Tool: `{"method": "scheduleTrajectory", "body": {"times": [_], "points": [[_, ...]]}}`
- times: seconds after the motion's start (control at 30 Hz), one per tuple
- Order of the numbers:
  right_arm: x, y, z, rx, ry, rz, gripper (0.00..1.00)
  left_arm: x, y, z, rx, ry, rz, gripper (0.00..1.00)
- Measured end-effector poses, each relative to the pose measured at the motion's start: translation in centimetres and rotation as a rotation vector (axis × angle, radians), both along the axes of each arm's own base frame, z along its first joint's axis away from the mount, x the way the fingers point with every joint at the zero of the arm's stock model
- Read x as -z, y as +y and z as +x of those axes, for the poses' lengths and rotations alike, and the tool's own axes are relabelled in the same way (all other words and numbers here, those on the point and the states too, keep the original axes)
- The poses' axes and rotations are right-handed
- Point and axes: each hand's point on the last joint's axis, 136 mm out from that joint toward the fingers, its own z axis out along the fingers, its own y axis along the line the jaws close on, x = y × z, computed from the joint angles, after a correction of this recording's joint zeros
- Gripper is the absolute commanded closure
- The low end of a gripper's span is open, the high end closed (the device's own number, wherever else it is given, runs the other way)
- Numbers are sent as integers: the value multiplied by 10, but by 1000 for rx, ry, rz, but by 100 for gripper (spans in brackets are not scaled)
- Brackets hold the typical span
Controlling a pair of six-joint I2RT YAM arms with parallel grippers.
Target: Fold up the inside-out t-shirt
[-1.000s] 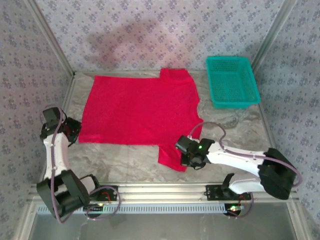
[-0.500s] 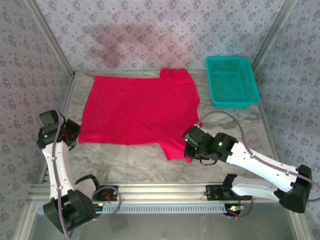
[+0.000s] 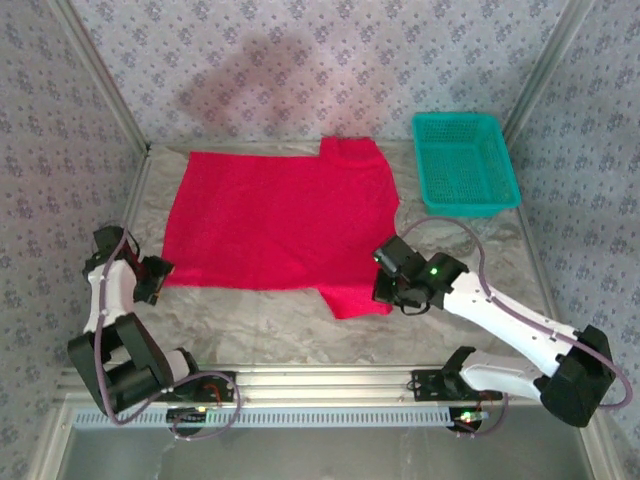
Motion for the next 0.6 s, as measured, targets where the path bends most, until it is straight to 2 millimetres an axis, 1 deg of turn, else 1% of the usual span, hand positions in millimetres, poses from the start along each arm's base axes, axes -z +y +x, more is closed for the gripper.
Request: {"method": "scheduleTrajectory", "body": {"times": [0.07,0.2,0.3,0.43,0.53,0.6], "points": [[4,-2,3,-2,10,8,100,12,2,-2,-19,35,-5,33],[16,-5,8,-3,46,14,100,23,9,4,-36,53,4,34],[25,-7,10,-10,74,19,100,37,15,4,-45,97,15,35],[26,-6,16,-14,75,53,100,57,22,-1,-55,176,30,37],[25,-4,19,-19,78,80,100,56,23,0,-55,191,30,38],[25,-2,21,-25,78,93,100,58,24,-1,-56,209,29,43]]}}
